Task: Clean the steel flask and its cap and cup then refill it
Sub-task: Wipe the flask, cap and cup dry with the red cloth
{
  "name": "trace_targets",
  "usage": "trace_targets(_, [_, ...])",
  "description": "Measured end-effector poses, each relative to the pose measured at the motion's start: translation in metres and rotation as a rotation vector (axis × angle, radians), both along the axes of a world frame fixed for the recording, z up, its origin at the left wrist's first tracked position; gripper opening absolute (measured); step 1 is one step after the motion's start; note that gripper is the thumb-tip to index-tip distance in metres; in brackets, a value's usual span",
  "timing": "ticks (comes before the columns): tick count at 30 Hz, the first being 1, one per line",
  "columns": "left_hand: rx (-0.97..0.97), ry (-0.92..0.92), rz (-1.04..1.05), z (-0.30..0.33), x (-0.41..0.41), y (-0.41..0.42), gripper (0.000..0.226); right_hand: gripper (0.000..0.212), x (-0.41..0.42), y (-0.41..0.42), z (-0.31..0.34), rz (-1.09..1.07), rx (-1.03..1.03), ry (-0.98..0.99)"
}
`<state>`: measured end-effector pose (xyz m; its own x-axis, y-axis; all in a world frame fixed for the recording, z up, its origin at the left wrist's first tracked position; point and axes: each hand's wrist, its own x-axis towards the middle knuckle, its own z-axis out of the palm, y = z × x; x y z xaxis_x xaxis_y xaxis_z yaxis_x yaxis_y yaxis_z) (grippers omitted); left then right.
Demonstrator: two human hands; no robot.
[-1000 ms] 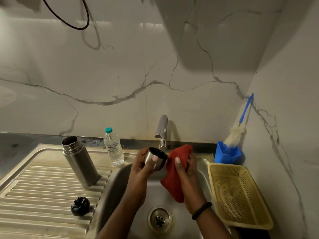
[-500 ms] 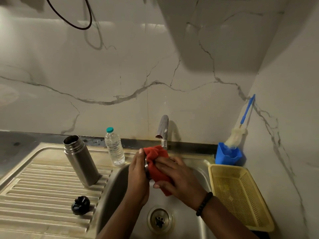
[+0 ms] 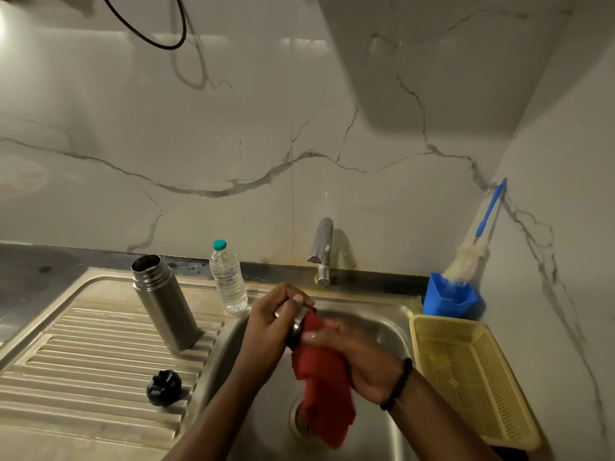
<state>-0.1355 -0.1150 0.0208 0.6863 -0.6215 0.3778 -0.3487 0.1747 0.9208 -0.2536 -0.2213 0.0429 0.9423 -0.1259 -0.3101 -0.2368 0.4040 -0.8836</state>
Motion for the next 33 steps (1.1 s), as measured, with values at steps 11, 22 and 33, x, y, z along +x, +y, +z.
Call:
trace_targets(11, [0.291, 0.18, 0.195, -0.024, 0.009, 0.008, 0.096, 0.024, -0.003, -0.007, 0.004, 0.063, -0.754, 0.003])
trace_targets(22, [0.14, 0.204, -0.147, 0.003, 0.012, 0.002, 0.045, 0.014, 0.011, 0.003, 0.007, -0.064, -0.936, -0.028])
trace_targets(33, [0.269, -0.402, -0.368, -0.016, 0.024, 0.014, 0.052, 0.044, -0.007, -0.031, -0.016, -0.15, 0.189, 0.135])
